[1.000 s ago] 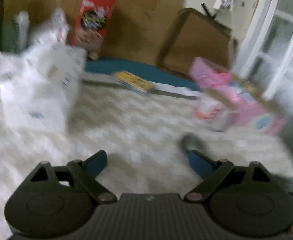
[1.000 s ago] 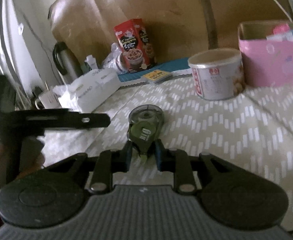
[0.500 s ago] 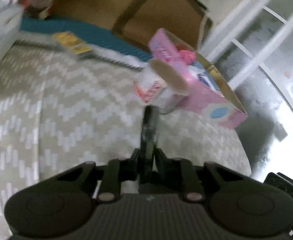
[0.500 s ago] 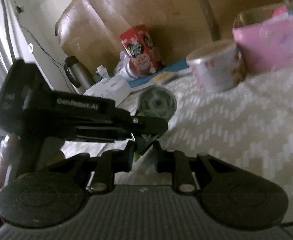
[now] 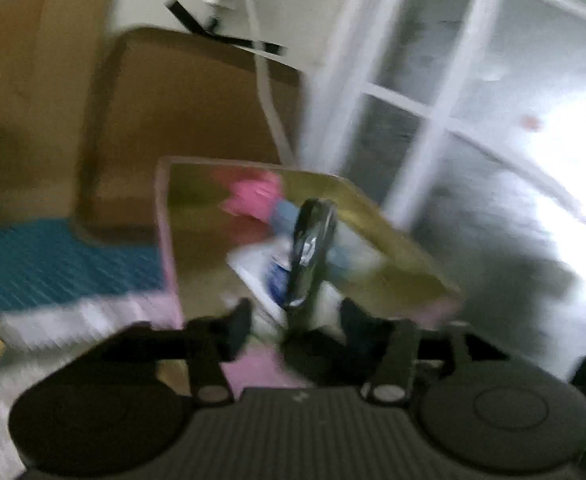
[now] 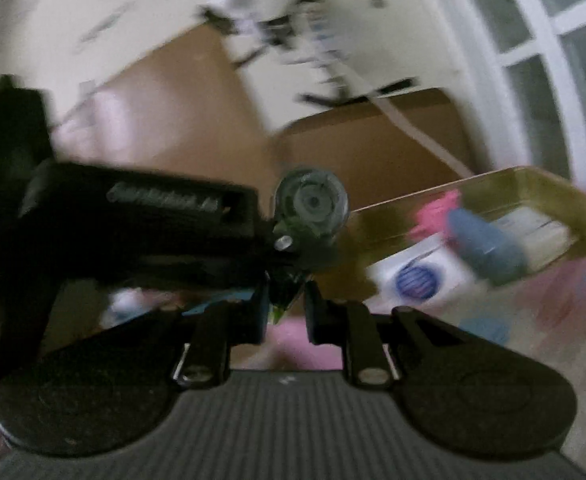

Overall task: Organize soft objects
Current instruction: 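Drop the tape roller into the pink tin box with the left gripper, then grasp the yellow card pack with the right gripper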

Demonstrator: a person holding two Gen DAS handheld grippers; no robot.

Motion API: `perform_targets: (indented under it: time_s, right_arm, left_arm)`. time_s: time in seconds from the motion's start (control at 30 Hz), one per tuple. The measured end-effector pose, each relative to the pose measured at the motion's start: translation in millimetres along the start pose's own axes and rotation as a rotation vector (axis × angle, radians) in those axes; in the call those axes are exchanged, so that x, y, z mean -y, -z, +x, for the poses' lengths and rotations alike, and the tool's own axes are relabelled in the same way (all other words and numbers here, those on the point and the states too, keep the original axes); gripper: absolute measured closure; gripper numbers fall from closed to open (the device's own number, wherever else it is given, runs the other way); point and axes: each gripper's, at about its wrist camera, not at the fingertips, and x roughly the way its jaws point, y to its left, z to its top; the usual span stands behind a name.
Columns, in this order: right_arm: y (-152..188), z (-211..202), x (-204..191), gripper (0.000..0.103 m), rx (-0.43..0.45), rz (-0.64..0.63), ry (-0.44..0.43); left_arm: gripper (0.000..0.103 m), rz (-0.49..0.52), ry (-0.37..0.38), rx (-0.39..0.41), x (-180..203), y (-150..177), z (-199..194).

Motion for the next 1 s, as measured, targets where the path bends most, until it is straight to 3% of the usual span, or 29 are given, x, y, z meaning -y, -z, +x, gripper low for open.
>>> perform_targets:
  time_s: [0.1, 0.13, 0.17, 0.2, 0.5, 0.63, 0.73, 0.8, 0.9, 1.0]
  right_arm:
    - [-5, 39, 22, 0.074, -0.050, -0.017, 0.147]
    - [-4, 41, 29, 0.079, -0.049, -0.013, 0.179]
    - [-3, 36, 31, 0.075, -0.033, -0.017, 0.179]
    - [-2, 28, 34, 0.071, -0.016, 0.002, 0.164]
    - [4, 2, -3, 0.071, 0.036, -0.039, 0.127]
    - [-9, -2, -50, 0.070, 0.026, -0.097, -0.022]
    - [-9, 15, -93, 0.056, -0.085, -0.147, -0.201]
    - [-2, 45, -125, 0.047, -0.197, -0.186, -0.275]
    - [15, 102, -172, 0.030, -0.326, -0.303, -0.276]
    - [37, 166, -199, 0.026, -0.469, -0.366, -0.176]
  left_arm:
    - [0.047, 0.012, -0.159, 0.032, 5, -10, 25]
    - [0.046, -0.003, -0.167, 0.035, 2, -9, 27]
    - [0.046, -0.023, -0.166, 0.031, -1, -7, 26]
    - [0.046, -0.047, -0.159, 0.042, -6, -4, 20]
    - [0.046, -0.055, -0.125, 0.110, -24, 32, -52]
    - [0.046, -0.059, -0.253, 0.147, -55, 66, -100]
    - [0.046, -0.071, -0.426, 0.136, -90, 98, -125]
    - [0.046, -0.096, -0.504, 0.123, -111, 116, -137]
    - [0.046, -0.142, -0.550, 0.128, -138, 140, -149]
    - [0.047, -0.188, -0.550, 0.157, -157, 155, -157]
